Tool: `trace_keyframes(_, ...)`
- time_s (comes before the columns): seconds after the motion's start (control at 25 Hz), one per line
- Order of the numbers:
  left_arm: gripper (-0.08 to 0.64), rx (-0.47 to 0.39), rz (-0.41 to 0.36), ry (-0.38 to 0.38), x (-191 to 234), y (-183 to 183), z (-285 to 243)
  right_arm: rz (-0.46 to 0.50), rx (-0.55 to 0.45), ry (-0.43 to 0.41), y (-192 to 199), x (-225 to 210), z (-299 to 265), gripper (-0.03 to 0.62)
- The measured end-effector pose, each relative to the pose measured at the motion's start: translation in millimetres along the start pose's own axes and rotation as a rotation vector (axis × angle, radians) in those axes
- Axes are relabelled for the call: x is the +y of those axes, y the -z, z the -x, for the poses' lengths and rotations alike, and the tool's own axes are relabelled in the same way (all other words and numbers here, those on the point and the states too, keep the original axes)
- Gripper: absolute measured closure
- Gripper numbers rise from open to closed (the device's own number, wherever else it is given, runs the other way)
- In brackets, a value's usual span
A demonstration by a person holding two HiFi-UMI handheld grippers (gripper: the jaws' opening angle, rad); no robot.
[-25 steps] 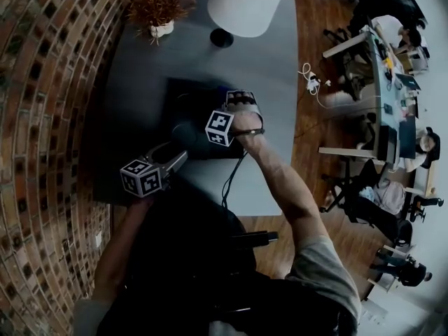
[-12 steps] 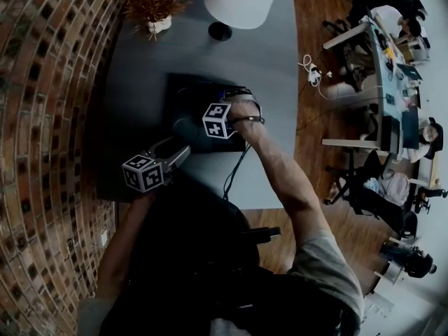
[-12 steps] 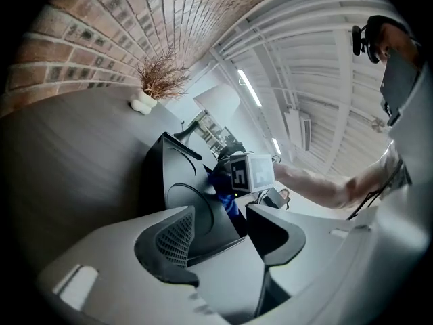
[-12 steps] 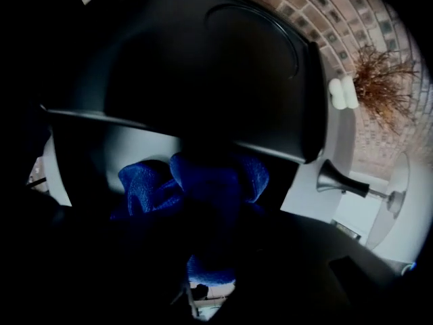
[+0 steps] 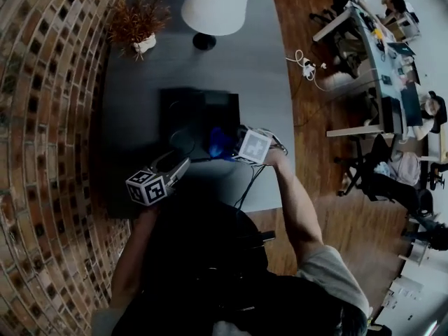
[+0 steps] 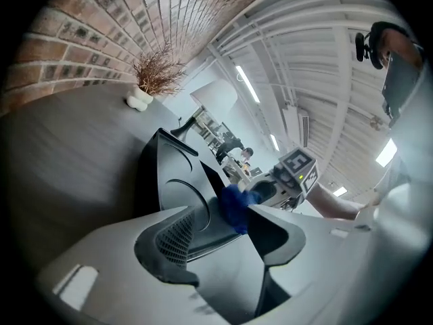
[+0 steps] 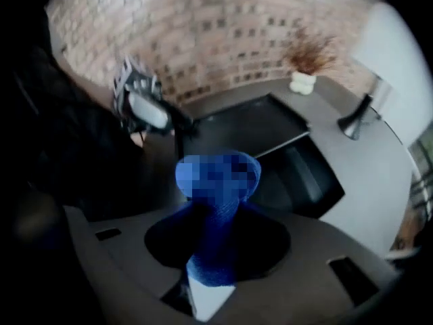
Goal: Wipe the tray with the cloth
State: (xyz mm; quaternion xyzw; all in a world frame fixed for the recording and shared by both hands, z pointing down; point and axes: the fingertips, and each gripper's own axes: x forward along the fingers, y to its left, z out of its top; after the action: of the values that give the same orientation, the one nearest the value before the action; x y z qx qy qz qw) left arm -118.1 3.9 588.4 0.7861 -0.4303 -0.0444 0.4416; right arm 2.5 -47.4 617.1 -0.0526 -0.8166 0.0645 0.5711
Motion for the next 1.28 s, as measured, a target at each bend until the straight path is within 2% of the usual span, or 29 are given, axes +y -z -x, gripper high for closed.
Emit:
trace_keyframes(0.12,0.334,0.013,-0.002,-0.006,-1,2,0,-0.251,-0.328,0.022,8,-3,69,0.456)
trace_keyframes(0.2,0.334,0.018,-0.004,-0.01,-1,2,-1,-0.394,-0.457,0.083,39,-8,119,0.456)
trace_keyframes(0.24,0.334,0.021,-0.006,-0.012,-1,1,-1,-0.453,-0.48,0.124,60,-8,139,0.456)
trace_keyframes(0.32,0.334,0.027,-0.011,-0.016,0,1,-1,-0.554,-0.445,0.212,110,-5,166,0.456)
trace_keyframes(0.4,0.334,0.033,-0.014,-0.021,0,1,0,-0.639,-0.356,0.268,157,6,173,0.455)
trace_keyframes(0.52,0.334,0.038,-0.017,-0.031,1,1,0,-0.737,-0.236,0.257,204,30,143,0.454)
trace_keyframes(0.6,0.334,0.039,-0.015,-0.039,1,1,0,-0.759,-0.144,0.235,225,45,102,0.454)
trace_keyframes(0.68,0.334,0.042,-0.015,-0.044,0,2,0,-0.759,-0.051,0.246,240,53,66,0.453)
trace_keyframes(0.76,0.334,0.05,-0.018,-0.045,-1,4,0,-0.77,-0.041,0.258,235,56,51,0.454)
trace_keyframes(0.8,0.334,0.054,-0.02,-0.045,-1,4,0,-0.766,-0.087,0.272,215,51,58,0.454)
trace_keyframes(0.88,0.334,0.055,-0.023,-0.049,-1,4,-1,-0.713,-0.248,0.339,160,24,82,0.454)
trace_keyframes(0.96,0.334,0.051,-0.024,-0.051,-1,4,-2,-0.612,-0.417,0.432,88,-13,111,0.454)
trace_keyframes(1.0,0.334,0.051,-0.024,-0.051,0,4,-1,-0.554,-0.47,0.47,51,-31,120,0.453)
trace_keyframes(1.04,0.334,0.051,-0.023,-0.052,0,4,-1,-0.497,-0.481,0.496,19,-48,118,0.454)
trace_keyframes(1.08,0.333,0.052,-0.022,-0.051,-1,4,0,-0.444,-0.444,0.507,-5,-63,105,0.453)
trace_keyframes(1.12,0.334,0.054,-0.021,-0.049,-3,5,0,-0.39,-0.361,0.509,-19,-79,82,0.454)
trace_keyframes(1.2,0.334,0.058,-0.022,-0.045,-5,6,-1,-0.27,-0.123,0.554,-24,-115,32,0.454)
trace_keyframes(1.28,0.334,0.065,-0.027,-0.039,-7,8,-1,-0.156,0.072,0.65,-17,-150,3,0.453)
